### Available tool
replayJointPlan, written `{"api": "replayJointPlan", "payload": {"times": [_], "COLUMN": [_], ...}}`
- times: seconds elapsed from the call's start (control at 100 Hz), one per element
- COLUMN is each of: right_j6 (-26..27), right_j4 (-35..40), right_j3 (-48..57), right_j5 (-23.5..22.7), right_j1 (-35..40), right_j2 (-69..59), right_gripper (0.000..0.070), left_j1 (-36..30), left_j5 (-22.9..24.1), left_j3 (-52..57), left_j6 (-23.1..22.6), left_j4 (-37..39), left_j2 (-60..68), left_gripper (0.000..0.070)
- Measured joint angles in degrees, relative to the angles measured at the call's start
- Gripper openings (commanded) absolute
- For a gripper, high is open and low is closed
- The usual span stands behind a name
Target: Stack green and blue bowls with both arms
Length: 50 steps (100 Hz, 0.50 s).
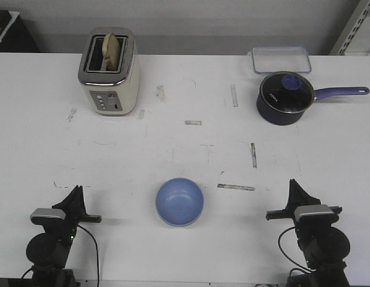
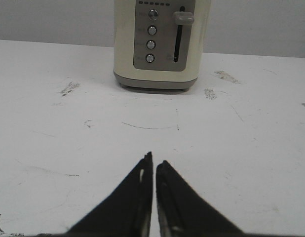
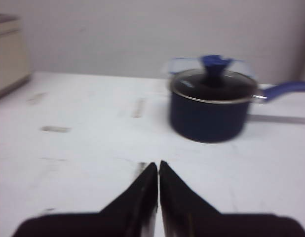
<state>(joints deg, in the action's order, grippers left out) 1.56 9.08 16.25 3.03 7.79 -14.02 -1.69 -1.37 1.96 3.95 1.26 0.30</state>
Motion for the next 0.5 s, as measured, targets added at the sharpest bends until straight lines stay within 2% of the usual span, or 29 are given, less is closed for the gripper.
{"api": "replayJointPlan", "payload": {"times": [0.26,0.37,0.5], "right_j6": [1.31,1.44,1.46], "right_j4": [-4.52,-7.67,-6.49], "right_j3": [-12.11,-14.84,-15.41], "right_j5": [-1.53,-1.55,-1.51], "right_j1": [-8.61,-9.9,-10.08], "right_j2": [12.24,13.81,13.81], "right_gripper": [0.0,0.0,0.0], "left_j1": [0.0,0.0,0.0], "left_j5": [0.0,-0.04,-0.02], "left_j3": [0.0,0.0,0.0], "left_j6": [0.0,0.0,0.0], "left_j4": [0.0,0.02,-0.02], "left_j2": [0.0,0.0,0.0], "left_gripper": [0.0002,0.0002,0.0002]}}
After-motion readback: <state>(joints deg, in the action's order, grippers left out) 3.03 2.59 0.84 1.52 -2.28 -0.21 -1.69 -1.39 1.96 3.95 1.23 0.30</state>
